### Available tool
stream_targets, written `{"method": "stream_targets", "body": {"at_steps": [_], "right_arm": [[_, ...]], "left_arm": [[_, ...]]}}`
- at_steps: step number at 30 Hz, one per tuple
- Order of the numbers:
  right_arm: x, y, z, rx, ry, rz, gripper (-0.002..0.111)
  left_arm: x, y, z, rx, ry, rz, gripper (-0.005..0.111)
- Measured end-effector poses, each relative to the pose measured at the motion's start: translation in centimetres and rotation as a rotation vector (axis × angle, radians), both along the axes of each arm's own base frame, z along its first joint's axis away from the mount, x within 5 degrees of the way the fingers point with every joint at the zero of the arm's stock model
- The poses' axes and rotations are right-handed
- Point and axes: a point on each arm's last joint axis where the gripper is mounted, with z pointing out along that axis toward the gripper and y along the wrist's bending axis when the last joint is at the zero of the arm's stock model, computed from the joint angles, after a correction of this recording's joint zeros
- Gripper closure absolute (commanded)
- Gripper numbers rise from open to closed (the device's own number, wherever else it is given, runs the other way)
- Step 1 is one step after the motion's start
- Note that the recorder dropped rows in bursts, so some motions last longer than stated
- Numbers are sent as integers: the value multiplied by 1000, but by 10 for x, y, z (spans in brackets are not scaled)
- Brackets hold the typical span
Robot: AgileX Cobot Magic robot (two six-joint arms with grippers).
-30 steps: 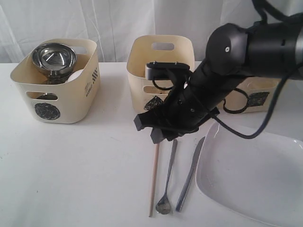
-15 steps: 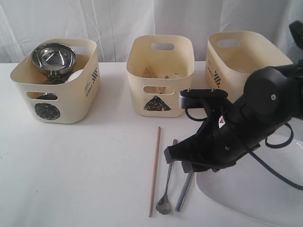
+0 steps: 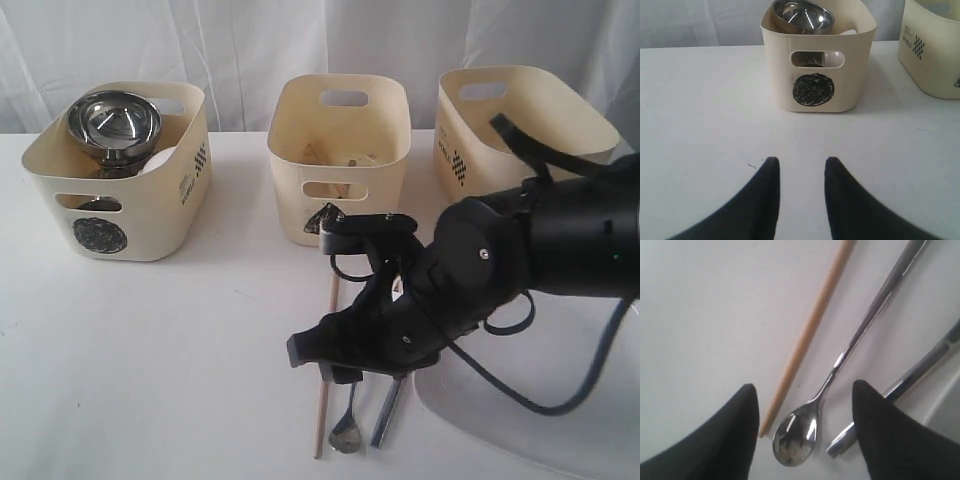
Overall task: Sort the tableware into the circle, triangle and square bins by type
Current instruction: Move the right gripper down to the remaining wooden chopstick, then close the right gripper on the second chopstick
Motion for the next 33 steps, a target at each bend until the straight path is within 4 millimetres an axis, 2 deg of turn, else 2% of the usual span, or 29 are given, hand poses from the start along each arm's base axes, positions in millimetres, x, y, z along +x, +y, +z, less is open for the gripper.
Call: {"method": "stream_targets", "body": {"at_steps": [11, 19, 27, 33], "right_arm": [[34, 24, 3, 21, -14, -37, 56], [48, 19, -10, -135, 0, -81, 56], [57, 22, -5, -137, -25, -98, 56], [63, 26, -13, -151, -12, -101, 56]], "left_arm": [[0, 0, 0, 0, 0, 0, 70], [0, 0, 0, 0, 0, 0, 70], [0, 0, 0, 0, 0, 0, 70], [0, 0, 0, 0, 0, 0, 70]]}}
